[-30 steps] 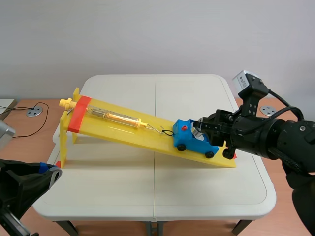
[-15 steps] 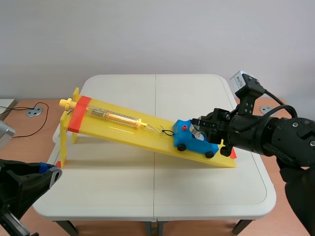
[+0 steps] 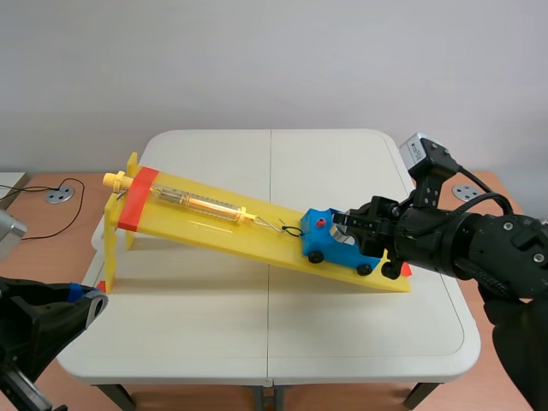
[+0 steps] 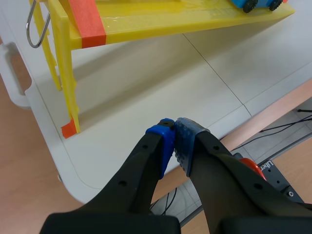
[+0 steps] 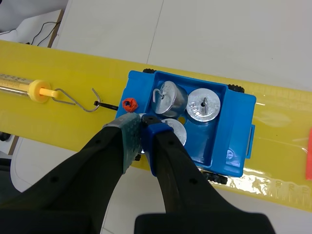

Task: Place the four metal weights on the blue cart on the ramp.

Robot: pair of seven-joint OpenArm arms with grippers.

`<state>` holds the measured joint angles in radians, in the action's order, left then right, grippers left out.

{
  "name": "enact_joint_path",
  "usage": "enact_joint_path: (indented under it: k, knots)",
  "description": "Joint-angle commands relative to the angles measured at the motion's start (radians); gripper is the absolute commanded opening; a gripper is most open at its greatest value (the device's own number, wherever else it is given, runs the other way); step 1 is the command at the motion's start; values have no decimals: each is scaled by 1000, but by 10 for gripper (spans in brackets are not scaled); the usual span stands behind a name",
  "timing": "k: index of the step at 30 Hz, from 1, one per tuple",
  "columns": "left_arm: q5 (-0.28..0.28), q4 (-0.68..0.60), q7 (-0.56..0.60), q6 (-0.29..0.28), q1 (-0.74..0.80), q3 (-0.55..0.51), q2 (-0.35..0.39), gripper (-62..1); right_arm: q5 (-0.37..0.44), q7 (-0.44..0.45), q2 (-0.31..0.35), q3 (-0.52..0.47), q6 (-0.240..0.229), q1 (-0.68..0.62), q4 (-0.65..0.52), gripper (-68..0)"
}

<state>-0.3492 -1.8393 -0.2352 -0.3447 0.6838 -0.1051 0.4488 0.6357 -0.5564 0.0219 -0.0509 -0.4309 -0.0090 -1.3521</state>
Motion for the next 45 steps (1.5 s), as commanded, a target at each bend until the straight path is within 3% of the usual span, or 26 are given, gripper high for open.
enact_joint_path:
  k: [1,7,17,21,29,33,40,45]
  knots:
    - [-74,-71,103,-18,-23,-13,-22,-573,72,163,-14,-25,-38,112,-53,-669]
    - [-74,-71,103,-18,-23,-13,-22,-573,56,168,-14,-29,47,112,-53,-669]
    - [-74,-71,103,-18,-23,-13,-22,-573,37,188,-14,-28,49,117,-53,-668]
    - [-74,-71,103,-18,-23,-13,-22,-573,30,188,-14,-28,50,123,-53,-613]
    - [-74,-71,103,-18,-23,-13,-22,-573,22,189,-14,-28,50,124,-53,-603]
    - [-74,-71,103,-18,-23,-13,-22,-573,22,190,-14,-29,49,129,-53,-487]
    - [-74,-71,103,-18,-22,-13,-22,-573,23,192,-7,-97,-32,128,-61,-455]
    - [-74,-71,103,-18,-22,-13,-22,-573,31,149,42,-146,-93,115,-118,-455]
